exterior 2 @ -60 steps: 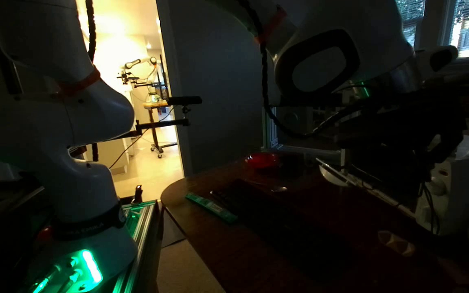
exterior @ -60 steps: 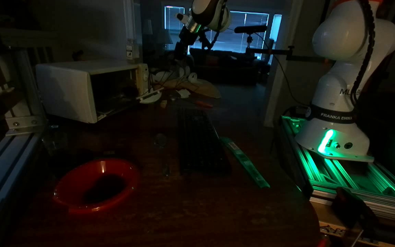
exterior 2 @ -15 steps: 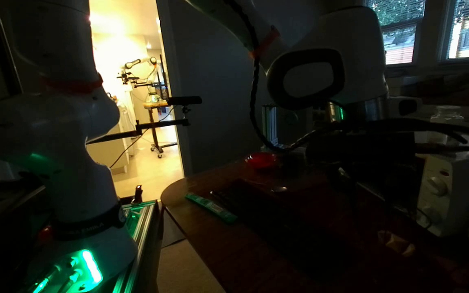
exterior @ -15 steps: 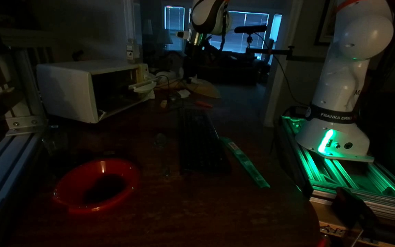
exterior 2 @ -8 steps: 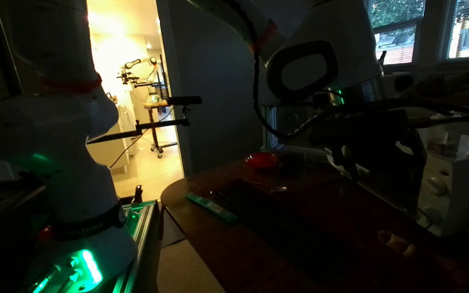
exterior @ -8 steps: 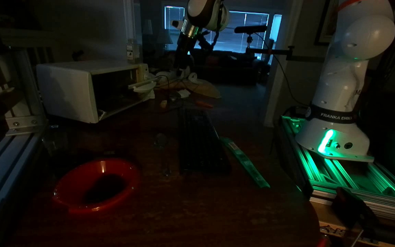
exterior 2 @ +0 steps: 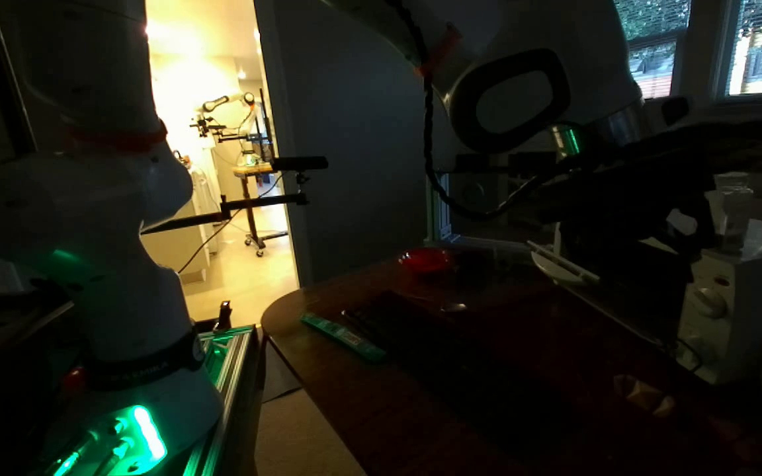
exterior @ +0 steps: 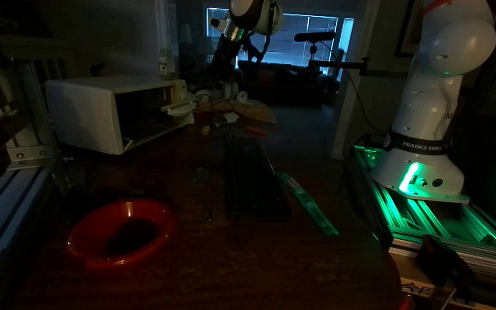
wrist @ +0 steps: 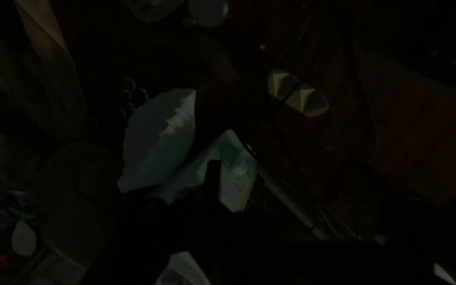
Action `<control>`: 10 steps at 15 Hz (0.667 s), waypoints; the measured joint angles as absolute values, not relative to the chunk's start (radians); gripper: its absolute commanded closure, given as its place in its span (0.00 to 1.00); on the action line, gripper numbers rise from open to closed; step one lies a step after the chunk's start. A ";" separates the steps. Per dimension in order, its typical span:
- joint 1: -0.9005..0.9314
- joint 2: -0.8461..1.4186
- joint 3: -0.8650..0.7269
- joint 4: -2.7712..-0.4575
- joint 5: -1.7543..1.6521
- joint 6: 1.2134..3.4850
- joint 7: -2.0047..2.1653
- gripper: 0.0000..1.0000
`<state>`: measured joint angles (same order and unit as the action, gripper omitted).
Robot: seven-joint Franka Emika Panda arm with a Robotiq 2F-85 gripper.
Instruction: Move the mouse cable to the left and place the mouse on the right
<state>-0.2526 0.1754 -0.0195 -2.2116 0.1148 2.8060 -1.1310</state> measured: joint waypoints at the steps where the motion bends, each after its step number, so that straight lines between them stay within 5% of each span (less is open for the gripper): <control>1: -0.249 0.181 -0.034 -2.206 0.060 2.806 -1.131 0.23; 5: -0.243 0.216 -0.055 -2.202 -0.066 2.831 -1.132 0.28; 6: -0.242 0.228 -0.050 -2.202 -0.067 2.847 -1.140 0.18; 7: -0.242 0.241 -0.043 -2.203 -0.068 2.875 -1.145 0.19; 9: -0.242 0.269 -0.026 -2.204 -0.067 2.955 -1.148 0.25; 10: -0.242 0.283 -0.017 -2.204 -0.066 2.989 -1.151 0.38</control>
